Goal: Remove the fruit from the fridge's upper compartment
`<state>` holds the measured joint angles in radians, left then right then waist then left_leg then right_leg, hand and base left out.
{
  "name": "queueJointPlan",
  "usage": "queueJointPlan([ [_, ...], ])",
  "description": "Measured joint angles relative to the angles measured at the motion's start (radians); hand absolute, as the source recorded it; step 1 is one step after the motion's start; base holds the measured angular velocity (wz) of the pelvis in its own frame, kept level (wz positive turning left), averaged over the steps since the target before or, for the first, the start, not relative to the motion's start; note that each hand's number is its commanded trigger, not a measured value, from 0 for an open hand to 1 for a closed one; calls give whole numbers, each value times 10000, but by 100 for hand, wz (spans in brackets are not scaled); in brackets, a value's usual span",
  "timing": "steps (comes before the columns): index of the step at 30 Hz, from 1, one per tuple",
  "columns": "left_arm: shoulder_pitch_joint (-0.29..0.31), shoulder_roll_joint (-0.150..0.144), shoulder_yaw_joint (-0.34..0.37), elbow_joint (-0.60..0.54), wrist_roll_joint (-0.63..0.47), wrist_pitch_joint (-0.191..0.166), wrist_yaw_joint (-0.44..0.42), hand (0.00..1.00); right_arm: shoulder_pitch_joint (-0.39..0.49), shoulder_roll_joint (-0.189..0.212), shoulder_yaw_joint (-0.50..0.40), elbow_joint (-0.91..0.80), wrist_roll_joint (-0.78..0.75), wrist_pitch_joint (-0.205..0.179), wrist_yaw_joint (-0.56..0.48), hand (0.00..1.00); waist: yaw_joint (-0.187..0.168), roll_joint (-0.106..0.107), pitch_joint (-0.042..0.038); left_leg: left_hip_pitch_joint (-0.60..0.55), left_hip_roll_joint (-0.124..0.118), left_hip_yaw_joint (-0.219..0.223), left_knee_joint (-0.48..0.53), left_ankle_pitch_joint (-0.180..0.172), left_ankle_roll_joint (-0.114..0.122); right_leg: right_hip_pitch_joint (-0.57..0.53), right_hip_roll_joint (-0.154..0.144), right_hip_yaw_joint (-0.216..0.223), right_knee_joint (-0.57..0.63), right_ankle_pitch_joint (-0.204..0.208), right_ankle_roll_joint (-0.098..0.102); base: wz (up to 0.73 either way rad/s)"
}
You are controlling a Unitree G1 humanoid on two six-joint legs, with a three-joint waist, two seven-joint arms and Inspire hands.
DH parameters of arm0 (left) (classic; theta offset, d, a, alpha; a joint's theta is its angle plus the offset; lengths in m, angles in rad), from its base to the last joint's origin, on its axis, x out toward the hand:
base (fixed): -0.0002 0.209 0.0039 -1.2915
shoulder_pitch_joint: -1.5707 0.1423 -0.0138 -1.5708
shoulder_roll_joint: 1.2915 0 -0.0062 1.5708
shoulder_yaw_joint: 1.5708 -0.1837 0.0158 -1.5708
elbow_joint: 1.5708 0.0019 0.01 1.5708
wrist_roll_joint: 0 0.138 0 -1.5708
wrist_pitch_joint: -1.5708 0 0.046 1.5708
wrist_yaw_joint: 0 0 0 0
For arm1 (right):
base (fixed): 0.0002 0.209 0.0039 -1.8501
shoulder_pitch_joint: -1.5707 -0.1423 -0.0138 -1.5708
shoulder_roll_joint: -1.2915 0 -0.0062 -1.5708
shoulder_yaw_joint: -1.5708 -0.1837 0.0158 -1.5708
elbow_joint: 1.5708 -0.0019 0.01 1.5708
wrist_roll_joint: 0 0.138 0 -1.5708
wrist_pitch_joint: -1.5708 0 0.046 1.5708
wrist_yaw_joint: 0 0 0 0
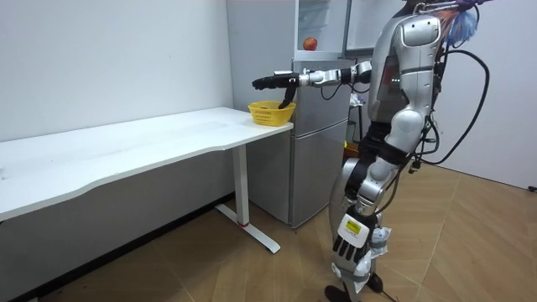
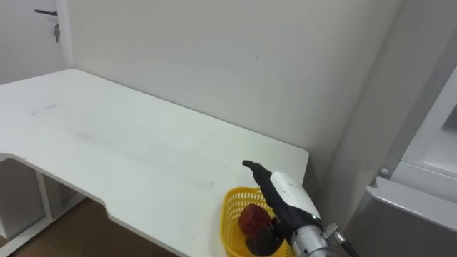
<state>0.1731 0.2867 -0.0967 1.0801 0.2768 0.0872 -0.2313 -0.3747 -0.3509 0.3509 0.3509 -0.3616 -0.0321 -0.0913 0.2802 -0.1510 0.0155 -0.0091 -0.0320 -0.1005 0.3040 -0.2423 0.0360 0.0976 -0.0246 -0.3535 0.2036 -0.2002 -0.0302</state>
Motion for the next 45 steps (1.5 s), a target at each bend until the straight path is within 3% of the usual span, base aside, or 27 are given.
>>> queueJointPlan([
  [12, -17, -6, 233, 7, 0, -4, 12, 0, -327, -1, -28, -49, 191, -6, -37, 0, -20, 34, 21, -5, 2, 30, -46, 0, 1, -33, 6, 55, -17, 0, 0, 0],
  [19, 175, -7, 265, -2, 3, -29, -3, 0, -535, 0, -124, -686, 405, -134, -301, 0, -82, 78, -9, 39, 5, 96, -49, 2, 2, -4, 11, 104, -12, 1, 0, 0],
  [24, 365, -86, 440, 19, 7, -29, 6, 0, -442, 33, -483, -2203, 818, -224, -389, 0, -425, 374, -67, 240, 16, 170, -103, -5, 13, 129, 8, 264, -14, 5, 2, -6],
  [28, 510, -394, 834, 215, 6, -31, 101, 0, -226, 61, -1002, -3148, 1329, -568, -592, 0, -609, 786, -148, 536, 41, 447, -303, 21, 51, 219, 1, 549, 3, 13, 0, -19],
  [30, 592, -461, 848, 222, -3, -49, 109, 0, -4, 86, -1227, -3549, 1336, -570, -753, 0, -790, 871, -188, 603, 50, 510, -353, 37, 52, 224, 2, 630, 11, 14, -1, -15],
  [32, 639, -541, 849, 265, 6, -50, 225, 0, 484, 357, -1577, -4288, 1403, -665, -890, 0, -1039, 933, -179, 621, 93, 712, -372, 36, 51, 188, 34, 763, 15, 18, -7, -16],
  [38, 617, -656, 865, 422, -15, -78, 420, 0, 1971, 555, -2049, -5602, 1971, -808, -1160, 0, -1507, 987, -181, 758, 197, 1210, -544, 34, 49, 64, 99, 1202, 18, 54, -38, -25],
  [41, 629, -764, 878, 597, -30, -299, 546, 0, 2769, 892, -2348, -6192, 2367, -906, -1198, 0, -1803, 1051, -178, 848, 199, 1273, -687, 33, 53, 48, 115, 1329, 7, 61, -27, -12],
  [45, 601, -812, 877, 773, -33, -514, 548, 0, 3013, 935, -2819, -6403, 2472, -1120, -1575, 0, -2039, 1128, -196, 925, 218, 1446, -780, 32, 55, 17, 149, 1532, 4, 61, -25, -15],
])
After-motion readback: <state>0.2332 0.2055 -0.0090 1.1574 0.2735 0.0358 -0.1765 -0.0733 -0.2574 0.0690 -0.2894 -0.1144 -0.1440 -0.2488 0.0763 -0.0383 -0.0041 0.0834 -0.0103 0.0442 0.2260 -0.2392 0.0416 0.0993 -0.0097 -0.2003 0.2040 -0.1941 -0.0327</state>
